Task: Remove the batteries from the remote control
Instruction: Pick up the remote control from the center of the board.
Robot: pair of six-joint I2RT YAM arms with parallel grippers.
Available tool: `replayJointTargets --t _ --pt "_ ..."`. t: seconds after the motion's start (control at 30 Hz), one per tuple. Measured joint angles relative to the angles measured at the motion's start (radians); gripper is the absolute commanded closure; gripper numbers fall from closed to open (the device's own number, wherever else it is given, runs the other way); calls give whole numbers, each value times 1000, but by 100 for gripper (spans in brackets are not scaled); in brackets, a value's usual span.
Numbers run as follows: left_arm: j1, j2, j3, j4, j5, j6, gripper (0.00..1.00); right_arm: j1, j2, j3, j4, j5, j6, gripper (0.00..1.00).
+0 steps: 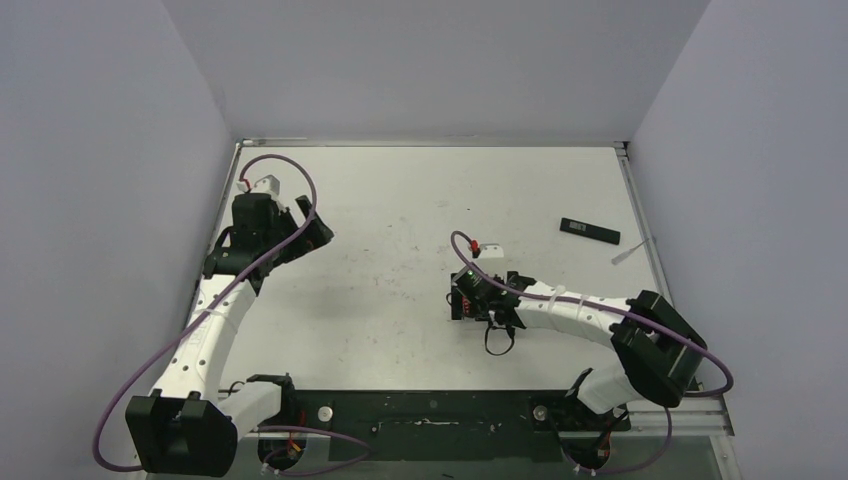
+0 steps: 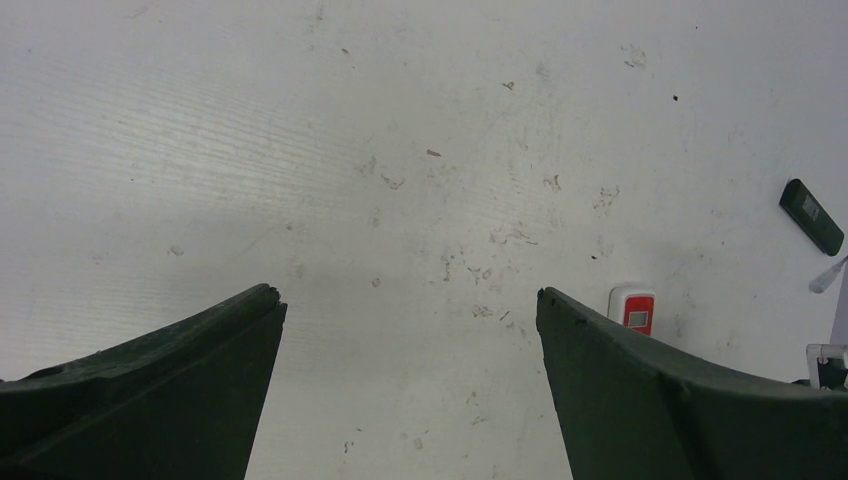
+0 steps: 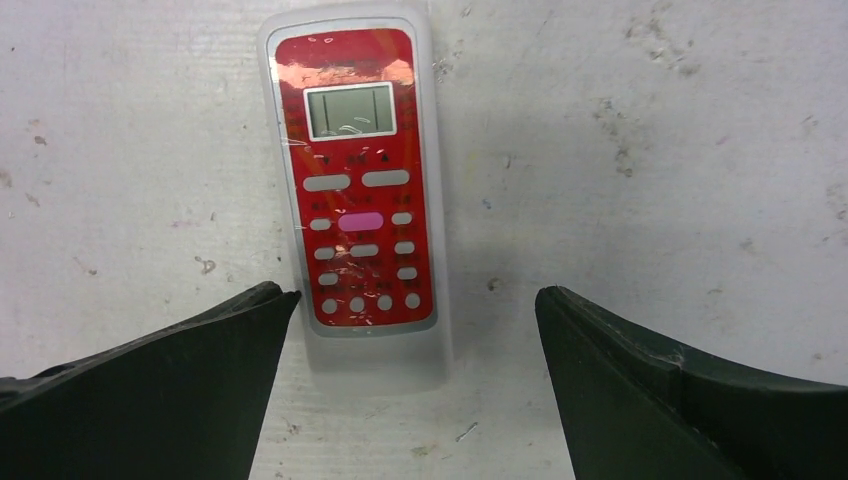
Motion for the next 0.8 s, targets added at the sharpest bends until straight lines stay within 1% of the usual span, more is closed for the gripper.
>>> replayJointTargets --t 0.2,0.33,0.4,0.47,0.5,0.7,0.8 --pt "6 1 0 -13 -14 -13 3 5 8 -25 39 -56 37 12" --pt "18 20 2 -37 -18 -21 3 7 44 -25 45 -71 38 16" --pt "23 44 6 -51 -18 -19 3 12 51 -19 46 -69 34 20" --pt "23 64 9 -64 -21 -17 4 17 57 -15 45 -69 31 27" --pt "23 68 10 -69 -22 -16 4 19 60 -12 45 -69 28 28" --pt "24 69 27 -101 -55 -14 3 43 81 7 45 -62 16 29" --pt "27 67 33 -105 -94 -21 3 50 82 8 45 -61 13 30"
